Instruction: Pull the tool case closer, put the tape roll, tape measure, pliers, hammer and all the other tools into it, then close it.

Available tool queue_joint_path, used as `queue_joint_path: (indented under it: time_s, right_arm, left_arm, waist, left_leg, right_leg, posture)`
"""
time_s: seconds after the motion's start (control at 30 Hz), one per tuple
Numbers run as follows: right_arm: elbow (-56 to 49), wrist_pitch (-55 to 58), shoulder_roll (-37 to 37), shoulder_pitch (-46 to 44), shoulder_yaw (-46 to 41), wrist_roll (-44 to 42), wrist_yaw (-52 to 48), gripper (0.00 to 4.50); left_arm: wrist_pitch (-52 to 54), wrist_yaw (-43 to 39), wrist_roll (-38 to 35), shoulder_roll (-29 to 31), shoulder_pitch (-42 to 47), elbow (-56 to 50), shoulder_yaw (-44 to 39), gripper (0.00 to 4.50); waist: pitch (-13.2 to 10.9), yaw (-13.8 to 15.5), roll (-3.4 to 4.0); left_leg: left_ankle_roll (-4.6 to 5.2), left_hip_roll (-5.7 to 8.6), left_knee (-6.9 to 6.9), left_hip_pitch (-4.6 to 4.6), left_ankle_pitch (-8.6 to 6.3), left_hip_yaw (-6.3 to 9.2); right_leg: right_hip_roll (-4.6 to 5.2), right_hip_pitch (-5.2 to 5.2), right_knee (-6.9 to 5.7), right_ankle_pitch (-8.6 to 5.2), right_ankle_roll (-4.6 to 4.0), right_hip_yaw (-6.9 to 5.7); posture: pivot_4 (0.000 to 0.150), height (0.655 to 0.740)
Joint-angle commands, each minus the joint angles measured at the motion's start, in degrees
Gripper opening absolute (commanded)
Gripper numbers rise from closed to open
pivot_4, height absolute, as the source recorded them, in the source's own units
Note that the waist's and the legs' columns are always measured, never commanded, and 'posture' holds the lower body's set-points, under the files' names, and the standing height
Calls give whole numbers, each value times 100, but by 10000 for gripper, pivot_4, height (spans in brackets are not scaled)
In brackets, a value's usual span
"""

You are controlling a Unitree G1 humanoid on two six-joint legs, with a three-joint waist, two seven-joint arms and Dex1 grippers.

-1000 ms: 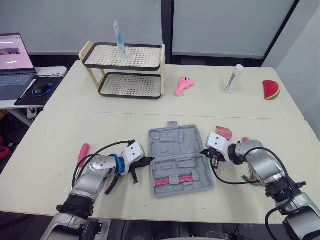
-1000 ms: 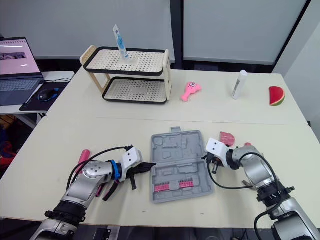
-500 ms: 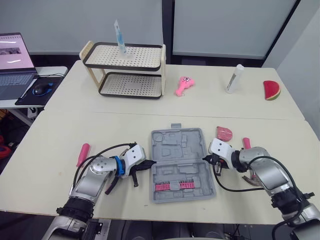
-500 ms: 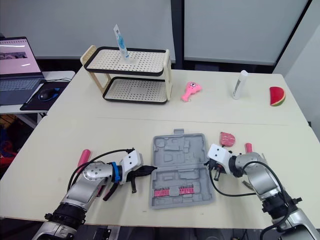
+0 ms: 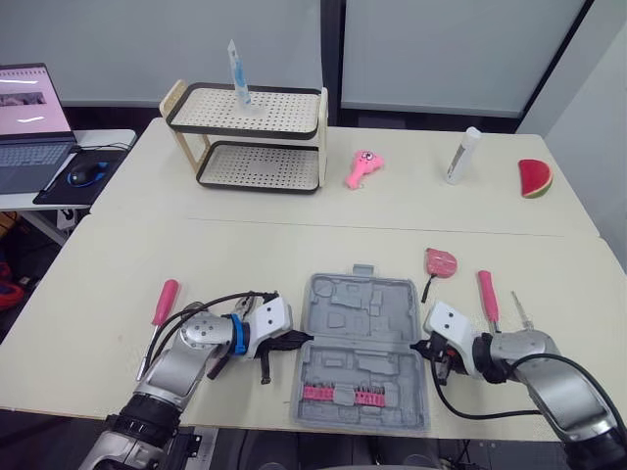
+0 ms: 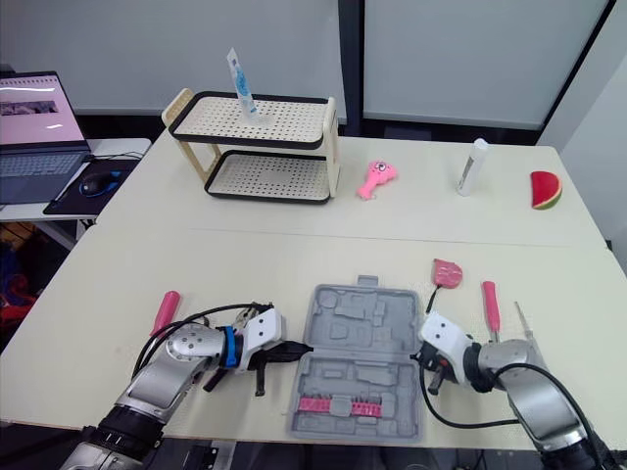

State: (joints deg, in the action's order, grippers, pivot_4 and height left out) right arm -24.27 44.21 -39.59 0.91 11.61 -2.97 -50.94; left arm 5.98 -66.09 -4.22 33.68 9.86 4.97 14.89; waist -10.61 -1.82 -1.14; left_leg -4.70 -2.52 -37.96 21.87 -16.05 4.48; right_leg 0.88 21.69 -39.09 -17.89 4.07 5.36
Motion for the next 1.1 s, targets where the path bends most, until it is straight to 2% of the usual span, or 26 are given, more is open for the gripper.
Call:
queue_joint_path:
  time_s: [0.03, 0.47, 1.1]
  right_arm:
    - [-416, 143, -59, 154, -49, -184, 85, 102]
    - [-781, 346, -62, 426, 244, -399, 421, 102]
    - [-850, 415, -92, 436, 354, -509, 499, 102]
  left_arm:
    - [4, -136, -130, 97, -121, -372, 59, 0]
    - [44, -126, -122, 429, -481, -584, 33, 0]
    - [105, -76, -168, 460, -501, -617, 4, 0]
  waist:
    - [0, 0, 0]
    - [0, -3, 0]
    - [1, -3, -1]
  left_leg:
    - [0, 0, 0, -1, 0, 0]
    - [0, -2, 1, -3, 0, -1]
    - [0, -4, 1, -4, 0, -1]
  right_leg:
    - [0, 0, 0, 0, 0, 0]
    - [-3, -1, 2, -1, 0, 3]
    - [-5, -1, 2, -1, 0, 3]
  posture:
    - [1500, 7350]
    - [1500, 7350]
    - [1500, 7350]
